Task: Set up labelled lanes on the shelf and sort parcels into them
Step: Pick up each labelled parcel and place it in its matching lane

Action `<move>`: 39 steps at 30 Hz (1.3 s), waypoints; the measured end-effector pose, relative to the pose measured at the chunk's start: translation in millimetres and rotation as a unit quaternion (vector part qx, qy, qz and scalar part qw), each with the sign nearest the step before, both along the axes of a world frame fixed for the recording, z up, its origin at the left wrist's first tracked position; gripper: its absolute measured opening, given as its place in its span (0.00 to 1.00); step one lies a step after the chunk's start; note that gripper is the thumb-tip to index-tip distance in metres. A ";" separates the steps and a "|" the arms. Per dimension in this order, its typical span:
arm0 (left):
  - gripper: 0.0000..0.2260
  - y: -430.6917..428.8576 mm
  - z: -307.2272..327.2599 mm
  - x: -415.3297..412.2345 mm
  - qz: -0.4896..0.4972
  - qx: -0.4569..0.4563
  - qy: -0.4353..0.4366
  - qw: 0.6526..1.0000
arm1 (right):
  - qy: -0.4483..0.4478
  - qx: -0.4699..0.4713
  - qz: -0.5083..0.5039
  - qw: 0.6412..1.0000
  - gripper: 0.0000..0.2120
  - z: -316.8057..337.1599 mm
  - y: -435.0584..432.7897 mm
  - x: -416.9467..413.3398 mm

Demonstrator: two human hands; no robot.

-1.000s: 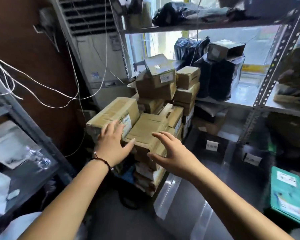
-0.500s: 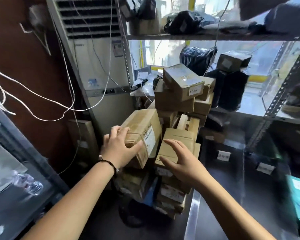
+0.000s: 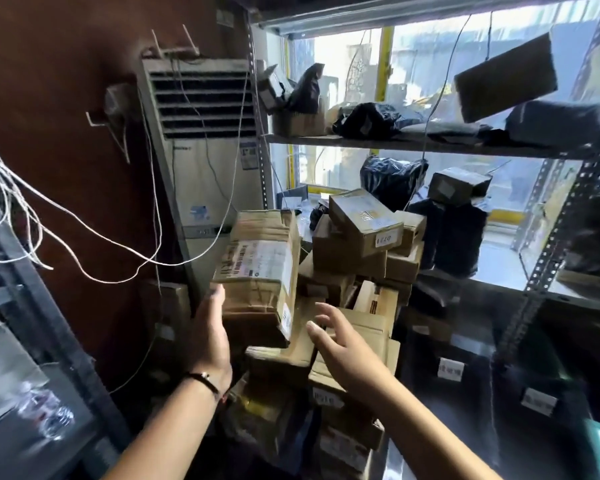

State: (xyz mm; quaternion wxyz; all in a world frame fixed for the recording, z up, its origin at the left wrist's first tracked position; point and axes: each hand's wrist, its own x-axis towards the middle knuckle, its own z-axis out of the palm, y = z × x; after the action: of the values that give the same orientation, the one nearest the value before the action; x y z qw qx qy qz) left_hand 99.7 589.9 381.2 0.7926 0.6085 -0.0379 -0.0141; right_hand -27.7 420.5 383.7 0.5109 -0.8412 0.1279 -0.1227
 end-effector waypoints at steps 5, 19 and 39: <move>0.27 -7.6 18.8 -32.5 -0.148 -0.235 0.176 0.944 | -0.011 0.342 0.040 0.939 0.25 8.6 -0.7 10.5; 0.13 -38.4 4.7 -38.5 -0.272 0.003 -0.007 0.962 | -0.153 0.385 0.054 0.909 0.26 1.0 -42.5 -5.3; 0.26 -215.1 -71.8 -234.4 -0.670 0.076 0.078 0.734 | -0.137 0.336 -0.373 0.854 0.22 -63.4 -118.5 -299.2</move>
State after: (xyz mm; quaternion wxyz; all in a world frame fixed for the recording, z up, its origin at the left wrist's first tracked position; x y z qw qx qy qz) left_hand -134.7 374.8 309.3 0.5291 0.4805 -0.3727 -0.5919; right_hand -327.0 302.0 320.3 0.6906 -0.4823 0.3945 -0.3672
